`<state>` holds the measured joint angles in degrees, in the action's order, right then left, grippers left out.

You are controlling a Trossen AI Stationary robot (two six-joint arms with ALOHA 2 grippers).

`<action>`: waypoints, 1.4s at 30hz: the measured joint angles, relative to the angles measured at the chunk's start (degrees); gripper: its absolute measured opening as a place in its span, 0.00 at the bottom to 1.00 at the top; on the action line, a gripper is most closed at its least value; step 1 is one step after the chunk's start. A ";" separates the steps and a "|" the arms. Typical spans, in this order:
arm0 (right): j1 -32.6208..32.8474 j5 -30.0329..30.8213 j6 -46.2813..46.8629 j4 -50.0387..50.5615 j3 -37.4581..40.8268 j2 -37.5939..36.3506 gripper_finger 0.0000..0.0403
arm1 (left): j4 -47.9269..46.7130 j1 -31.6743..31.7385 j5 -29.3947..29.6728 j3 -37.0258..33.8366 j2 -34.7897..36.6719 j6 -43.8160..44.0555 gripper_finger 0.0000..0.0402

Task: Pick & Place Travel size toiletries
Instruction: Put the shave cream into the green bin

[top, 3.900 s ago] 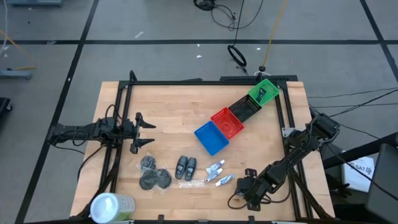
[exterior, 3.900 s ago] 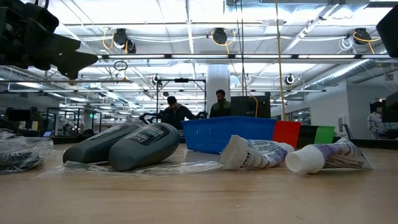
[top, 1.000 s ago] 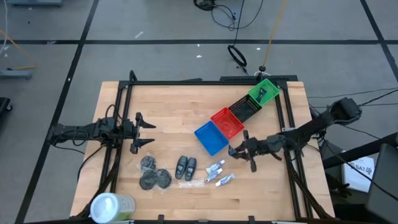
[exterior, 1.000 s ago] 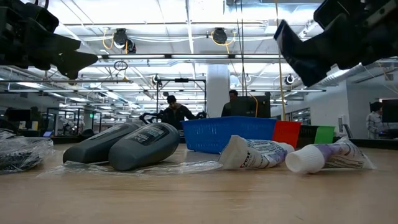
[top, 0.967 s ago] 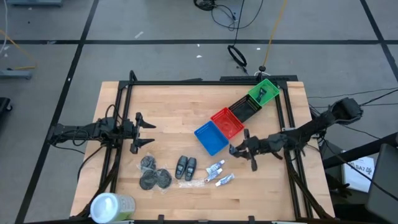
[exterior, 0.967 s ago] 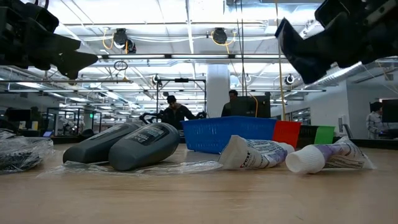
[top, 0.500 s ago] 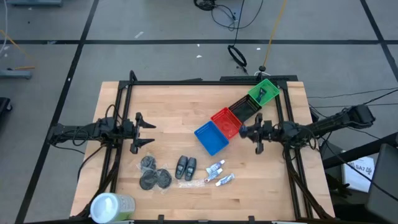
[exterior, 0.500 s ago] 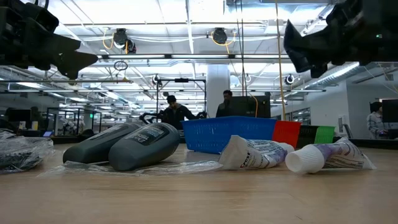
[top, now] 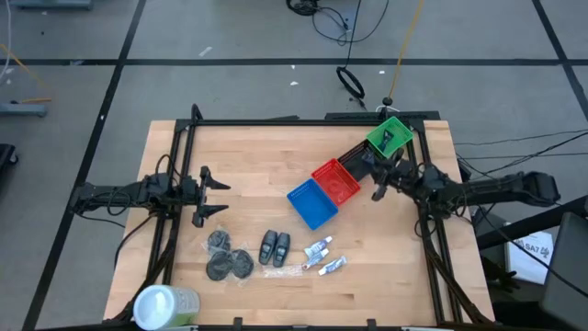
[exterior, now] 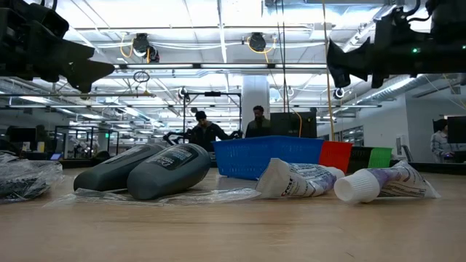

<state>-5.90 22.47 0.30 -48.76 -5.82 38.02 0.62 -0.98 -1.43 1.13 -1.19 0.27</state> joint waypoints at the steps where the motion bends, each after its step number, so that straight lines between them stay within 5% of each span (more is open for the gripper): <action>1: -1.06 0.01 -0.31 0.53 0.00 -0.61 0.09 | 0.00 -0.02 0.00 0.00 0.01 0.00 0.70; 16: -27.83 -1.92 13.40 22.22 -0.63 -4.04 0.09 | 0.00 0.01 0.00 0.00 -0.01 0.00 0.70; 28: -40.42 -1.48 12.92 53.98 -22.26 2.12 0.09 | 0.00 0.01 0.00 0.01 0.01 0.02 0.70; 36: -48.57 -8.99 14.03 54.59 -25.77 10.43 0.09 | 0.00 -0.01 0.01 0.01 -0.01 0.02 0.70; 42: -49.94 -9.07 13.82 53.94 -25.75 17.45 0.09 | 0.00 0.01 0.02 0.00 0.00 0.02 0.70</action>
<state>-55.84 13.41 14.11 5.18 -31.57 55.47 0.62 -0.97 -1.41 1.13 -1.19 0.29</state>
